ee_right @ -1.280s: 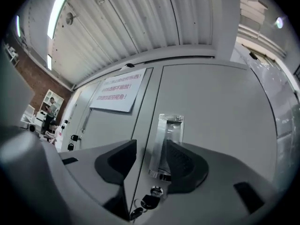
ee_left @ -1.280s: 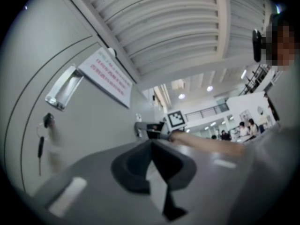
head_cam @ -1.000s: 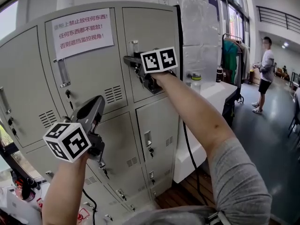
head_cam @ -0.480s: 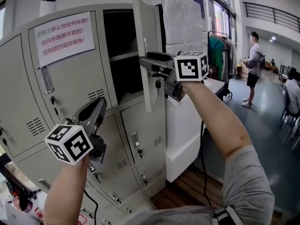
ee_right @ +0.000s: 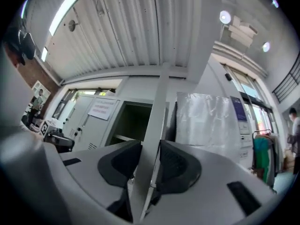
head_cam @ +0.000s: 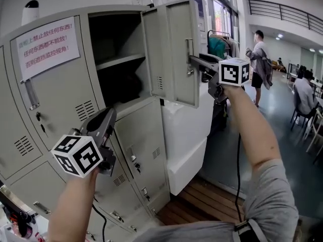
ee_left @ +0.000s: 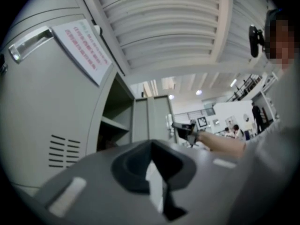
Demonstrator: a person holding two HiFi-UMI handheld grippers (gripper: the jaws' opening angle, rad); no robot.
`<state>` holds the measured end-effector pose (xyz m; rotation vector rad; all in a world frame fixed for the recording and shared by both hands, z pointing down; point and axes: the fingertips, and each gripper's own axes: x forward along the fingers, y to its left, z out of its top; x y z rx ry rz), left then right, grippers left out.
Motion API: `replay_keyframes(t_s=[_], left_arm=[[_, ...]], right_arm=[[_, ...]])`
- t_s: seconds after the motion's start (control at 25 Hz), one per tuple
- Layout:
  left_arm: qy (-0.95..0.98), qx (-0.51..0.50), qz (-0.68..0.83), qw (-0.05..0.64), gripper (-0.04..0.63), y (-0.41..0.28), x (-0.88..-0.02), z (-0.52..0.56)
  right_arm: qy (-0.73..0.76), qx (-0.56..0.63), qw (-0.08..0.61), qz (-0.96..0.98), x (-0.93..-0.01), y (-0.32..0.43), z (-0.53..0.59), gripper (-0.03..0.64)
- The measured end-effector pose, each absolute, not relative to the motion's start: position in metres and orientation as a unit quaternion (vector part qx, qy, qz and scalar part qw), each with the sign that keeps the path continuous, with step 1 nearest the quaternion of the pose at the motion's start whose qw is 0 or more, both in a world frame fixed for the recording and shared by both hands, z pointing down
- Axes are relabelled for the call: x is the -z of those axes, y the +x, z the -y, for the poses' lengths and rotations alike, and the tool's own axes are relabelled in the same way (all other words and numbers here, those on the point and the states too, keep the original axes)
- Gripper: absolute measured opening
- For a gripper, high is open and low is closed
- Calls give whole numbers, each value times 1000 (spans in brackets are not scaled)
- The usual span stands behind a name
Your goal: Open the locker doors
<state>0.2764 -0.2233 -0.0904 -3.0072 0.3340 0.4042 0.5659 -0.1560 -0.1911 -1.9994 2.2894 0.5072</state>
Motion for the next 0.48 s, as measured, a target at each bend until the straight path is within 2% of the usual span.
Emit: replay_keyframes(t_s=[0.24,0.36,0.48], left_arm=[[-985,-131,-103,46,5,285,89,220],[-986,-129,-100,47,5,287,87,218],[-986,-127,-100,47,5,286,84,219]], right_arm=[[-717,-152,61,-678,188,623,159,103],[-755,-164,40,-633,186,630,158,104],[-802,-221,-12,-555,187,622,142,112]])
